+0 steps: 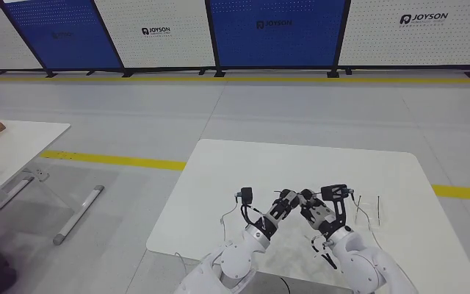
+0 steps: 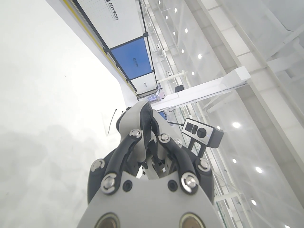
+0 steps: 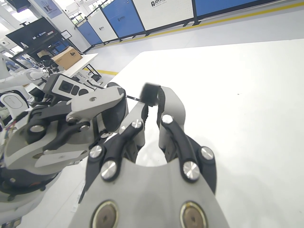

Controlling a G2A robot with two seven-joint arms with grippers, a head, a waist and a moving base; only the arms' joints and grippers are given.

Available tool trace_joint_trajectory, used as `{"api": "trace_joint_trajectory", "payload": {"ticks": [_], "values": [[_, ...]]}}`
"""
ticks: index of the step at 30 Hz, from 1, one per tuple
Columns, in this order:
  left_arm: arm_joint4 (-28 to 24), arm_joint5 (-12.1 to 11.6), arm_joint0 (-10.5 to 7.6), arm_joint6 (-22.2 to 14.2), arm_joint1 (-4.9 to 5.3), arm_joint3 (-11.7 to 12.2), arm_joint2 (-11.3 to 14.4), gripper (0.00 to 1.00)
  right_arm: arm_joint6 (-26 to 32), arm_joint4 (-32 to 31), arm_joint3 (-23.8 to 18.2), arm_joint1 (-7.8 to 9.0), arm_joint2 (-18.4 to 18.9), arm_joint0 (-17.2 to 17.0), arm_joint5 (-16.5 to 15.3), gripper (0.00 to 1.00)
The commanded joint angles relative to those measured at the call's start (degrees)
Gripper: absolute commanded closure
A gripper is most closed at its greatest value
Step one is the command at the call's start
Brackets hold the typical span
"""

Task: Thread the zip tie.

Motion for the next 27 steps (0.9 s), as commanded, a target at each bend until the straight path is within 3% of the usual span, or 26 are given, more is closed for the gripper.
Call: {"api": "trace_joint_trajectory", "payload": {"ticks": [1, 10, 27], "values": [[-0.06, -0.04, 0.00, 0.02, -0.01, 0.01, -0.03, 1.00, -0.05, -0.31, 0.06, -0.01, -0.07, 0.07, -0.01, 1.00], [-0.48, -0.18, -0.14, 0.32, -0.09, 0.00, -0.26, 1.00, 0.19, -0.45, 0.62, -0.12, -0.59, 0.30, 0.14, 1.00], [-0.77, -1.61, 0.54, 0.13, -0.03, -2.35, -0.91, 1.00, 1.77, -1.12, 2.01, -0.28, -1.36, 1.07, 0.73, 1.00]]}}
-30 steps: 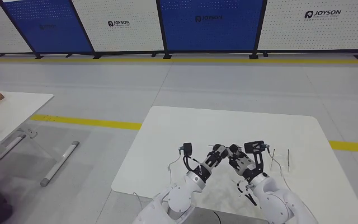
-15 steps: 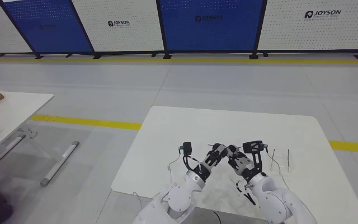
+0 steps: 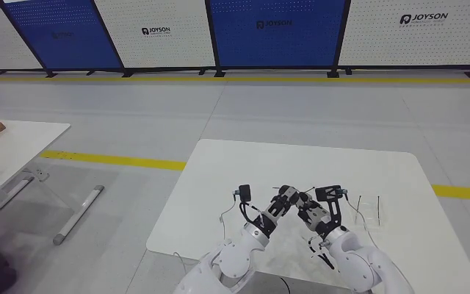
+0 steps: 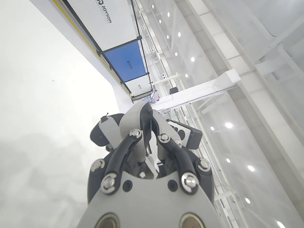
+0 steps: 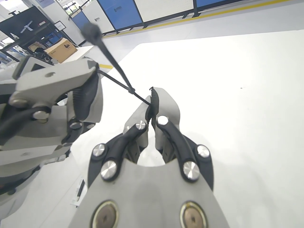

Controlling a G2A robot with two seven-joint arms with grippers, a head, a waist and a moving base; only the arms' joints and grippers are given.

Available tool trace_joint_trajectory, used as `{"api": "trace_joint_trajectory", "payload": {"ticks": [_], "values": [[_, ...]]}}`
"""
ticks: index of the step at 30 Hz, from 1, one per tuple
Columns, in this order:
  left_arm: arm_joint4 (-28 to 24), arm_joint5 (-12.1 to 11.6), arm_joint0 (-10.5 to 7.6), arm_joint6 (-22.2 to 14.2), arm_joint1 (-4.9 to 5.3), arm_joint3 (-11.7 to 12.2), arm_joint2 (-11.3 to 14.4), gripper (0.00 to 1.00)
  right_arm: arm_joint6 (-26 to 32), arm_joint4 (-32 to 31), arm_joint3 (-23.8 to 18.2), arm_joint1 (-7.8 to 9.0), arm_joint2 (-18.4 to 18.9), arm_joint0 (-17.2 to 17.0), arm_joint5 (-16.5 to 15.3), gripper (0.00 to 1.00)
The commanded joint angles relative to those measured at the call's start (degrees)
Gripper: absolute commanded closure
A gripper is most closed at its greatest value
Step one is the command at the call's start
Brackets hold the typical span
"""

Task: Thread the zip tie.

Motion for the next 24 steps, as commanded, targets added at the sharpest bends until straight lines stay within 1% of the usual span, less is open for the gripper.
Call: {"api": "trace_joint_trajectory", "payload": {"ticks": [1, 7, 14, 24], "values": [[0.14, -0.20, 0.15, -0.04, 0.01, -0.57, 0.00, 1.00, 0.10, -0.01, 0.14, -0.01, -0.01, 0.03, 0.02, 1.00], [0.20, -0.68, 0.54, -0.41, 0.08, -1.91, -0.12, 1.00, 0.59, -0.11, 0.48, 0.00, 0.05, 0.07, 0.06, 1.00], [0.88, -0.95, 1.45, -0.39, 0.20, -3.65, -0.25, 1.00, 1.02, -0.22, 0.75, 0.03, 0.14, -0.08, -0.03, 1.00], [1.58, -1.19, 2.04, -0.08, 0.24, -4.59, -0.09, 1.00, 1.13, -0.59, 0.85, 0.11, 0.39, -0.34, -0.40, 1.00]]}}
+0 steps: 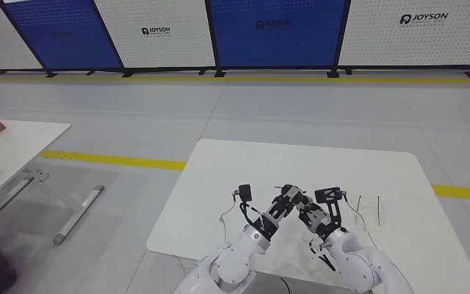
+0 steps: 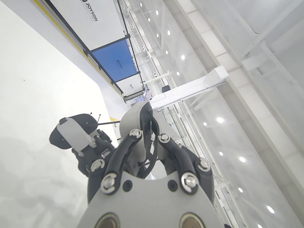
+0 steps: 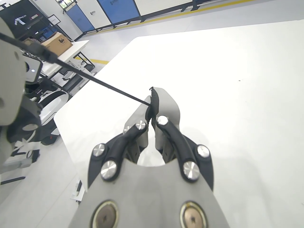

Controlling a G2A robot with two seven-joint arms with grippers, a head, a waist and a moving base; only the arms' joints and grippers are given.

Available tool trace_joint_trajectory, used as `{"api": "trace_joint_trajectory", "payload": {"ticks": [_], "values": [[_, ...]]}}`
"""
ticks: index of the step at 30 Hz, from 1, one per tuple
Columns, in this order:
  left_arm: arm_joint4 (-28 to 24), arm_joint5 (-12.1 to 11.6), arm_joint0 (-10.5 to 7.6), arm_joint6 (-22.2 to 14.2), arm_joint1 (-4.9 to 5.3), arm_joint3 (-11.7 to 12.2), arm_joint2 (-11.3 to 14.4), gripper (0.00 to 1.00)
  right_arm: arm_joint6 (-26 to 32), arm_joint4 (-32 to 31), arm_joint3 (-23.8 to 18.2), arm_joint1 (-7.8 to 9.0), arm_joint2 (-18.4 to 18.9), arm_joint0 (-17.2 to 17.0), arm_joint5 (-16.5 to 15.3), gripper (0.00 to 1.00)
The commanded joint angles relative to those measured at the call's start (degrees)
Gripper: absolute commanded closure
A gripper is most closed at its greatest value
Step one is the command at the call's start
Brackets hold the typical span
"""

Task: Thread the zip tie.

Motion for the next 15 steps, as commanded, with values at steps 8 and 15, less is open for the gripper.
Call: {"api": "trace_joint_trajectory", "payload": {"ticks": [8, 15], "values": [[1.27, 1.68, -0.43, 3.72, -0.24, 1.85, -0.27, 1.00, -1.97, 4.68, -1.55, 0.01, 2.36, -0.89, 0.65, 0.00], [1.87, 0.58, -1.22, 9.12, -0.61, 4.74, -1.28, 1.00, -3.08, 21.37, -5.32, 0.41, 11.92, -4.08, 2.40, 0.00]]}}
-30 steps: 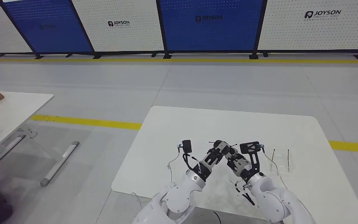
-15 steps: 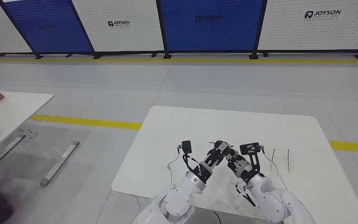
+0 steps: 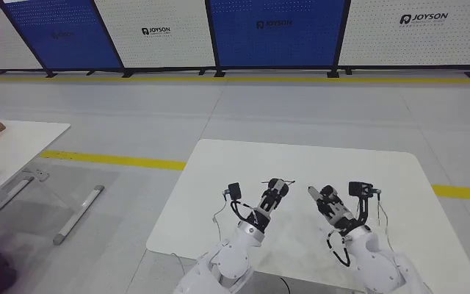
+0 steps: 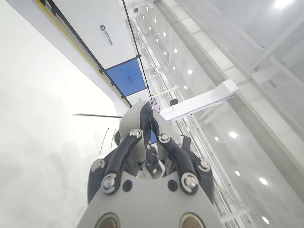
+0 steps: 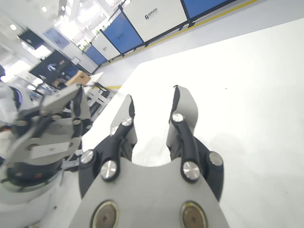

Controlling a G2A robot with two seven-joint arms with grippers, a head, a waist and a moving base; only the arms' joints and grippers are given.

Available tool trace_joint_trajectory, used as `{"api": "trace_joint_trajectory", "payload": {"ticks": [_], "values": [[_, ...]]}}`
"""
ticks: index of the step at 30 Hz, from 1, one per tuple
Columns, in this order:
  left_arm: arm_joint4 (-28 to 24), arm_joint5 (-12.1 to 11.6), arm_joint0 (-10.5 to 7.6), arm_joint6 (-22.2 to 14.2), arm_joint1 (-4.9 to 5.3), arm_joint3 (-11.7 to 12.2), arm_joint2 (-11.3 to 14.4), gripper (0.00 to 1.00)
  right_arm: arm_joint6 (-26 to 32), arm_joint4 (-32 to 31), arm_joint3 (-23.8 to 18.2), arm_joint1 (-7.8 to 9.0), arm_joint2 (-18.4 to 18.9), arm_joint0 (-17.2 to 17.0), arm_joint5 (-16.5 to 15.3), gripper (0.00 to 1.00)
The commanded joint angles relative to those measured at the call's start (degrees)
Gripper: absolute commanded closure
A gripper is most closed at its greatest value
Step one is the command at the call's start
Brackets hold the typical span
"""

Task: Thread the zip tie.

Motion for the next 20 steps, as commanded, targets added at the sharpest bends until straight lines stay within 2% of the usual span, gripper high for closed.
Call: {"api": "trace_joint_trajectory", "payload": {"ticks": [1, 4, 8, 13, 16, 20], "values": [[-1.32, -0.41, -0.13, 0.55, -0.11, 0.52, -0.23, 1.00, -0.32, 6.20, -1.02, 0.11, 3.51, -0.84, 0.81, 0.00], [-2.85, -0.95, -0.09, 0.94, -0.13, 0.97, -1.16, 1.00, -1.44, 15.43, -2.00, 0.14, 8.51, -2.10, 2.62, 0.00], [-5.12, -0.95, 0.02, 2.07, -0.09, 2.02, -3.28, 1.00, -1.87, 24.30, -2.39, 0.36, 15.05, -3.46, 3.48, 0.00], [-6.91, 0.68, -0.86, 6.19, -0.19, 5.19, -6.38, 1.00, -1.73, 34.50, -2.10, 0.71, 24.05, -5.93, 4.20, 0.00], [-9.03, 0.32, -1.76, 6.74, -0.45, 6.97, -6.93, 1.00, -0.88, 36.65, -2.41, 0.79, 25.67, -6.63, 4.46, 0.00], [-9.03, 0.32, -1.76, 6.74, -0.45, 6.97, -6.93, 1.00, -0.88, 36.65, -2.41, 0.79, 25.67, -6.63, 4.46, 0.00]]}}
